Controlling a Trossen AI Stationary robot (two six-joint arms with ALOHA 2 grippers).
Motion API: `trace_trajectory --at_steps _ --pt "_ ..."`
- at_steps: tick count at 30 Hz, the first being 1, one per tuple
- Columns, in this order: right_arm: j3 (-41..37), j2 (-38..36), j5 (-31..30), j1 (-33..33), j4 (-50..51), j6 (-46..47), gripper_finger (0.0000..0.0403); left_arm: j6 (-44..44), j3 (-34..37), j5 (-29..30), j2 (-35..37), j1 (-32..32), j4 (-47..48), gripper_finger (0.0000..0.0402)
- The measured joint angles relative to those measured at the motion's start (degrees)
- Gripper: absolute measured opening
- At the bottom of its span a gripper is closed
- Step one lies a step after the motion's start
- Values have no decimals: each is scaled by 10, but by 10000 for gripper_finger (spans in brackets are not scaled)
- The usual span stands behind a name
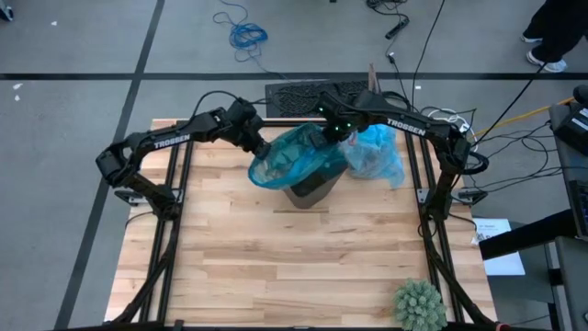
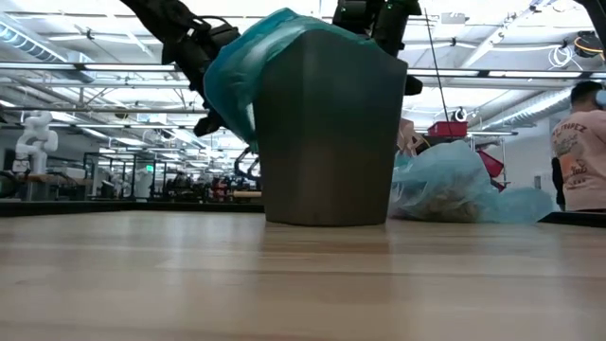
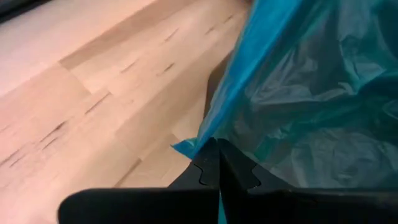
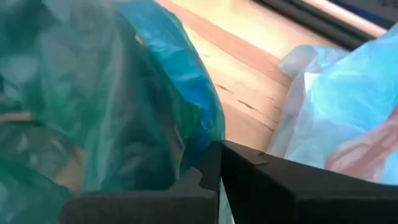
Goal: Place trash/remove bag and relplace
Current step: Insert the dark blue trash bag into the trash bin
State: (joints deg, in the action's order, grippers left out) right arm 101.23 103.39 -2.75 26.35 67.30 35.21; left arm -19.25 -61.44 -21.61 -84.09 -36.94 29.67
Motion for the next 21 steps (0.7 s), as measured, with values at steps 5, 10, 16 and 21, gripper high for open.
trace_trajectory --at_steps 5,10,16,21 --pt "0 -11 -19 0 -26 -4 0 1 5 -1 1 3 -23 0" --pt "0 -34 -45 0 -32 -18 0 2 -15 -17 8 3 -22 5" --pt "0 -59 -73 3 -32 -18 1 6 -39 -50 10 3 -22 57" --pt "0 -69 -80 3 -32 -28 18 6 -45 -56 10 3 -20 124"
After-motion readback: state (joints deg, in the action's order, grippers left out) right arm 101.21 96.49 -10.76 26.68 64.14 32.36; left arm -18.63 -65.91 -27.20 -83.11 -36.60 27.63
